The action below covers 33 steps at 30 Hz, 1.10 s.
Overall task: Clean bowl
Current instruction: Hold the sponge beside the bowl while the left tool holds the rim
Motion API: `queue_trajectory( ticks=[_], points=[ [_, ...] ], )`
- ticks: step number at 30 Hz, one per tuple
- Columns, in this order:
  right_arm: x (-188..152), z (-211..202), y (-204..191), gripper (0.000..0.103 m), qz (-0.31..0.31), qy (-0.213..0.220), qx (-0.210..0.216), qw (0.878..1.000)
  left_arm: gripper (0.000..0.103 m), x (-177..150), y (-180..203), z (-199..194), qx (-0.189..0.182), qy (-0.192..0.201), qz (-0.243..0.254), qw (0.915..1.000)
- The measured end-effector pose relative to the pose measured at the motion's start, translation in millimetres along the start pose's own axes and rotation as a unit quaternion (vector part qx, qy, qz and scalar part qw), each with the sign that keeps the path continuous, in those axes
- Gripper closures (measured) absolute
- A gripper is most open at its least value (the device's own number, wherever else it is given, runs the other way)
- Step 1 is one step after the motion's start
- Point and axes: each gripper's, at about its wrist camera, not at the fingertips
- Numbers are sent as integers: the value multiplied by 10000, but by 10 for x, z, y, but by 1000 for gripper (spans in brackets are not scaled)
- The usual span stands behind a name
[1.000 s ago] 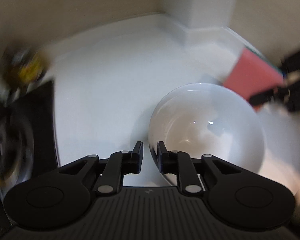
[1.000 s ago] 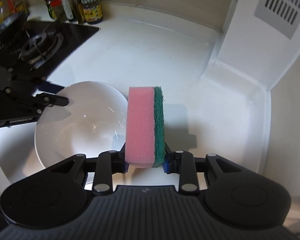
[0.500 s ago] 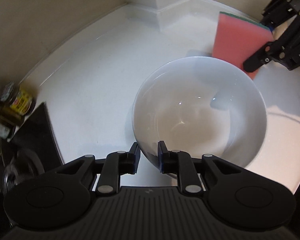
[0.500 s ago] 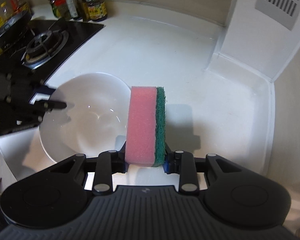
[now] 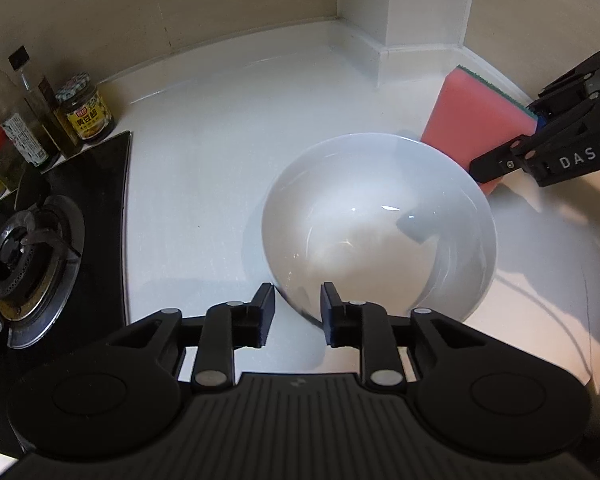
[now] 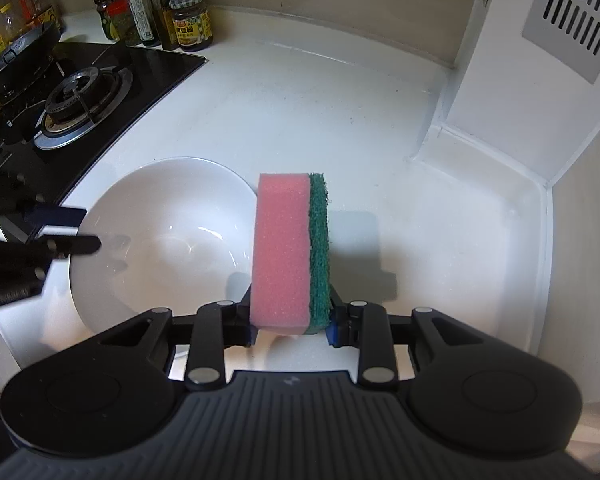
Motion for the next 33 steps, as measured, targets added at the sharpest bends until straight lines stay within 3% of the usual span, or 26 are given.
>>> queue_trajectory(
  ticks=[8,12,16,19,24,29,33],
  points=[
    [-28,-1,36,76,121,34,96,9999,74,48,17,97,43,-63,291,9995],
    [-35,-3,49,76,126,29,110,9999,74,81,20,146,-23,-58,899,9959],
    [-29,-7,60,76,72,-8,180,9998,82,203,-29,260,-174,-159,2013,9792],
    [12,-4,31,76,0,-15,278,9996,85,351,-81,362,-301,-272,2498,9674],
    [111,46,-71,76,-159,26,271,9995,90,519,-150,486,-227,-251,2183,9753],
    [97,51,-55,76,-34,160,308,9994,90,495,-174,511,-147,-42,1577,9874],
    [27,30,-22,76,54,332,319,9989,90,475,-150,520,-91,62,1262,9919]
  ],
)
Point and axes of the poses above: each gripper's, at about its wrist camera, not at the fingertips, and z roughly the way its jaws point, y to its right, x to its top, and after that the axes turned 2 degrees about -z, right-handed
